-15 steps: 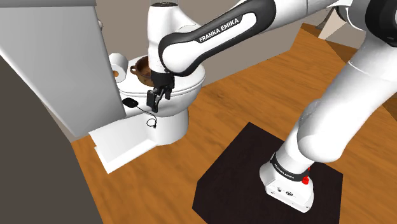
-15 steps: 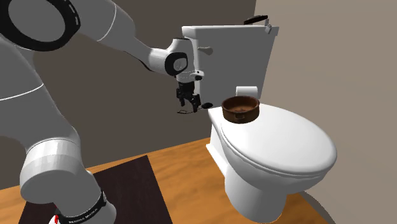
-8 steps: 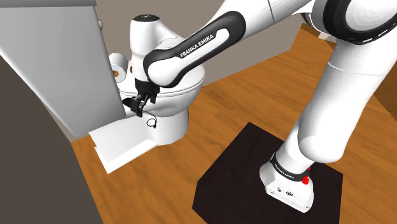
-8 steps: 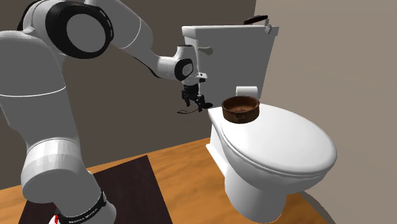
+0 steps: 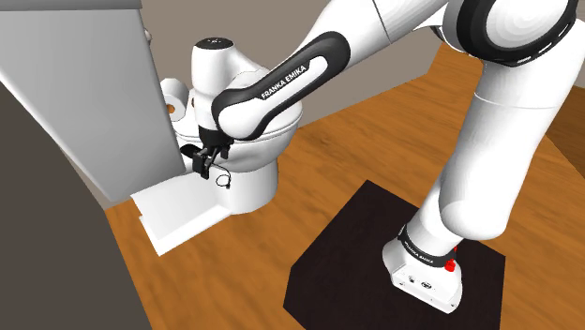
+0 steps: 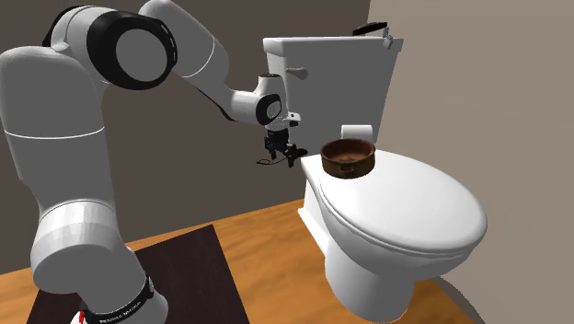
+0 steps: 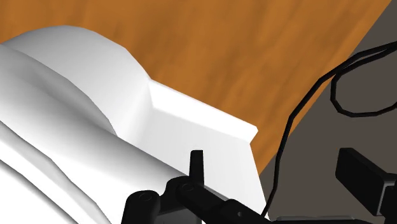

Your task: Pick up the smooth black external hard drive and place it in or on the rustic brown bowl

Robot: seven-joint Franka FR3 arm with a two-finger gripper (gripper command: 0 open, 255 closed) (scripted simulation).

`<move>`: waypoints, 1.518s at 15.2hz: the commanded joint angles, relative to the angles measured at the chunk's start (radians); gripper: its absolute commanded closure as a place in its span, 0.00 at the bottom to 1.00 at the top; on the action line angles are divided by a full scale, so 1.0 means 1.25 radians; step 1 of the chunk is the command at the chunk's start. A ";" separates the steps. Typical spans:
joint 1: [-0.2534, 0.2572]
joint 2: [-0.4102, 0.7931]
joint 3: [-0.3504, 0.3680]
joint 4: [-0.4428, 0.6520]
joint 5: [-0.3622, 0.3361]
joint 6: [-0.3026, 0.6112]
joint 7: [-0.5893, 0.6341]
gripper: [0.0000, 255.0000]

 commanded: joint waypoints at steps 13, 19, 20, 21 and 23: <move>0.000 0.000 0.000 -0.001 0.000 0.001 0.001 1.00; -0.003 -0.025 0.005 0.014 0.015 -0.037 -0.010 1.00; -0.004 -0.031 0.005 0.018 0.018 -0.046 -0.013 1.00; -0.004 -0.036 0.006 0.022 0.022 -0.056 -0.016 1.00; -0.006 -0.047 0.008 0.031 0.028 -0.075 -0.020 1.00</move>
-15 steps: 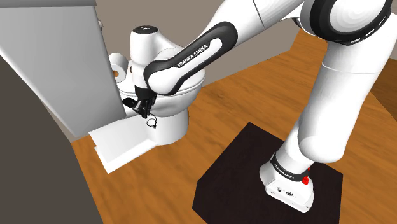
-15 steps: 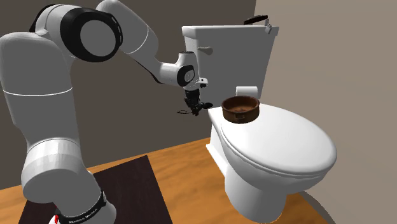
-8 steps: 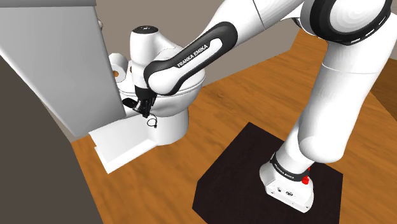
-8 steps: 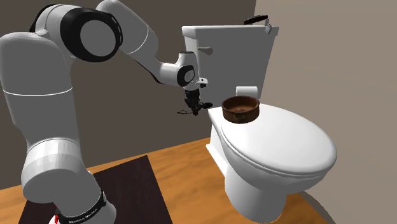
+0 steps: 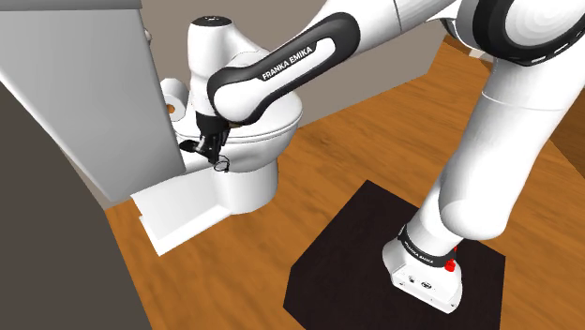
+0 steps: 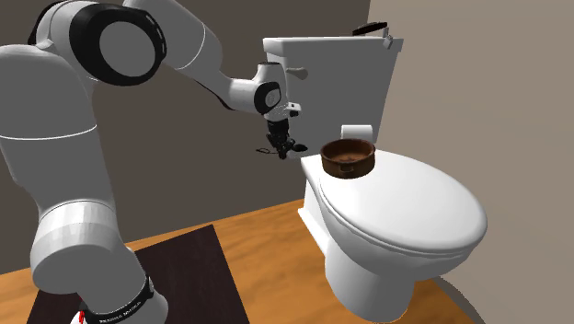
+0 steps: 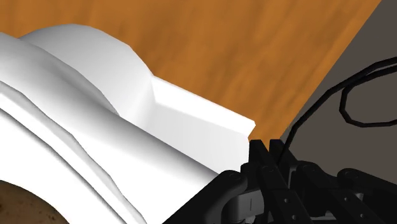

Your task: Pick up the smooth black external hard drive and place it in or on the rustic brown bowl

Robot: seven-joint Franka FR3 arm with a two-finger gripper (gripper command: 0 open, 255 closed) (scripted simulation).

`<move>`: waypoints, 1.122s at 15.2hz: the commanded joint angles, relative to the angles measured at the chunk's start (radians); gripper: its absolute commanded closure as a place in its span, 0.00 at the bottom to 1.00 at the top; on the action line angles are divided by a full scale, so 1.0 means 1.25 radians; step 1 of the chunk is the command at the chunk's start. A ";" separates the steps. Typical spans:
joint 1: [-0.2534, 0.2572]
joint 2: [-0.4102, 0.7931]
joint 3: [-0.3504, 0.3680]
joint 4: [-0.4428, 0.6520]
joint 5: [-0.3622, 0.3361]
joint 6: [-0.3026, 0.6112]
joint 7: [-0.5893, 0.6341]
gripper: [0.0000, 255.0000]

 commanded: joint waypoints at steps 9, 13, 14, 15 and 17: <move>-0.004 -0.049 0.005 0.054 0.028 -0.100 -0.021 1.00; -0.005 -0.064 0.006 0.081 0.036 -0.140 -0.027 1.00; -0.005 -0.067 0.006 0.088 0.037 -0.150 -0.028 1.00; -0.005 -0.070 0.006 0.095 0.039 -0.160 -0.029 1.00; -0.006 -0.076 0.006 0.110 0.042 -0.181 -0.032 1.00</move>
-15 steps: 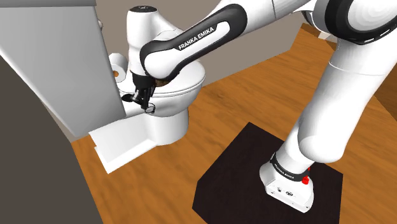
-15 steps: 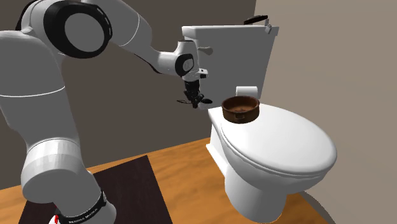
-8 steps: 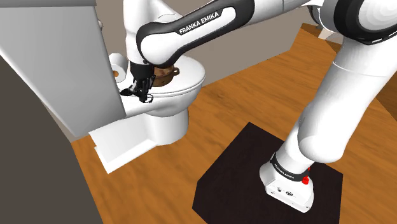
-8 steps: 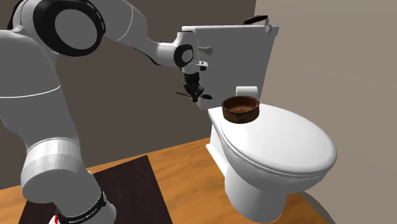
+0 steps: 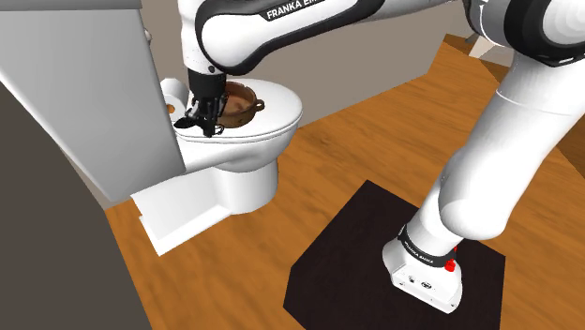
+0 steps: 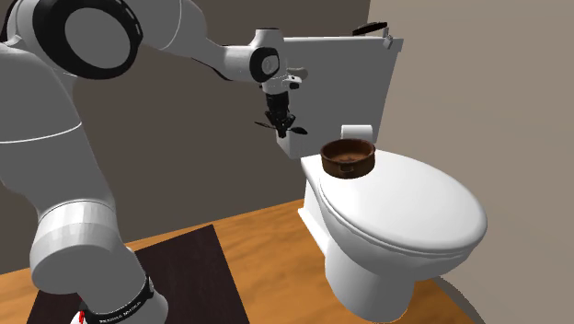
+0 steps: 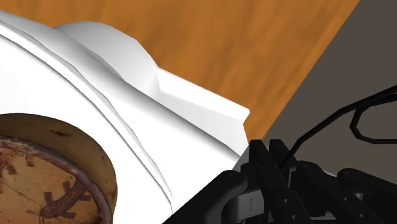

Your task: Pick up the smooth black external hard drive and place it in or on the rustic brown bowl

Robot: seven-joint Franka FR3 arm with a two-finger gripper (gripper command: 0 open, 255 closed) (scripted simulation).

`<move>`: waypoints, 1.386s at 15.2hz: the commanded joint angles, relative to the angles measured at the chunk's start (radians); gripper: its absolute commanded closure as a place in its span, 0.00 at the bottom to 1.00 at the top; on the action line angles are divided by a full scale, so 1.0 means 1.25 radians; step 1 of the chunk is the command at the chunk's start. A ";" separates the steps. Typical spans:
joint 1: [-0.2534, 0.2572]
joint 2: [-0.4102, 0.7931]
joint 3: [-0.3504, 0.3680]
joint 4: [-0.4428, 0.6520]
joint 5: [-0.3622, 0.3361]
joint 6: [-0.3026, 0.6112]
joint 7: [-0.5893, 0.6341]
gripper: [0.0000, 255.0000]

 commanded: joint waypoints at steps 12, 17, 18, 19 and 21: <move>-0.053 0.042 -0.045 0.108 0.008 -0.066 -0.106 1.00; -0.094 0.106 -0.077 0.185 0.008 -0.079 -0.183 1.00; -0.102 0.120 -0.083 0.204 0.008 -0.084 -0.198 1.00; -0.110 0.136 -0.089 0.224 0.008 -0.088 -0.212 1.00; -0.125 0.169 -0.100 0.268 0.007 -0.099 -0.241 1.00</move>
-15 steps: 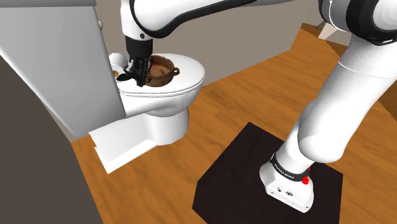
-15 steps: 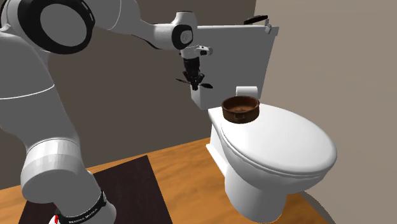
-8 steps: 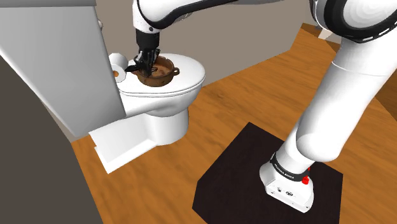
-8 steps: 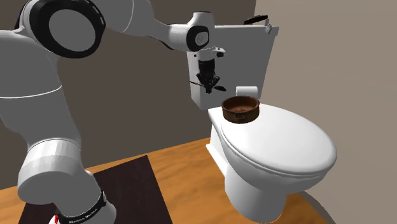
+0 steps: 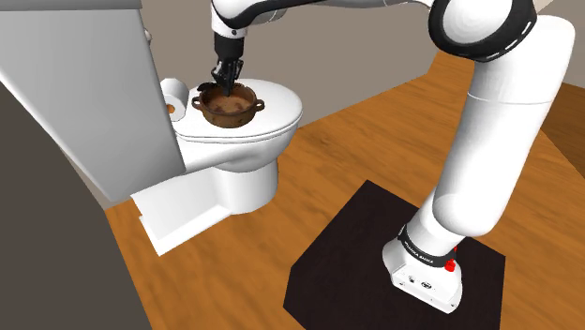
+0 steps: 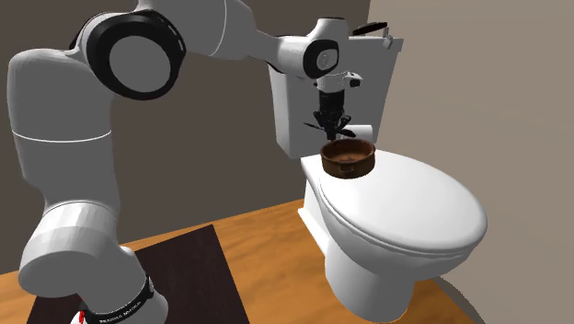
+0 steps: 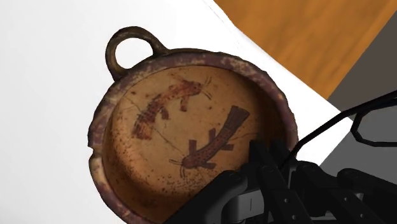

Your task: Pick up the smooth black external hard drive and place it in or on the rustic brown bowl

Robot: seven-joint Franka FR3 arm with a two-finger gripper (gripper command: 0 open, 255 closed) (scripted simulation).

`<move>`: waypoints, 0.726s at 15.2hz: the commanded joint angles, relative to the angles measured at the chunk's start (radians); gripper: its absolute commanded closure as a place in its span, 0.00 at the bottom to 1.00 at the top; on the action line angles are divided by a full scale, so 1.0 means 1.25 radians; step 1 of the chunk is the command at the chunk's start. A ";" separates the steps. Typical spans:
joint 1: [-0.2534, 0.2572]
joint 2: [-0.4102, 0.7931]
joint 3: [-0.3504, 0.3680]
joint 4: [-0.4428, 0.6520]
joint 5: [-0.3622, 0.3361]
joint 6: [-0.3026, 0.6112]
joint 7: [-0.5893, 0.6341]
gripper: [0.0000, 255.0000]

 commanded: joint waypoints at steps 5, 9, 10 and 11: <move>-0.043 0.109 -0.028 0.136 -0.001 -0.028 -0.079 1.00; -0.044 0.114 -0.029 0.099 -0.002 0.012 -0.079 1.00; -0.044 0.115 -0.029 0.091 -0.003 0.022 -0.078 1.00; -0.044 0.117 -0.029 0.083 -0.003 0.032 -0.078 1.00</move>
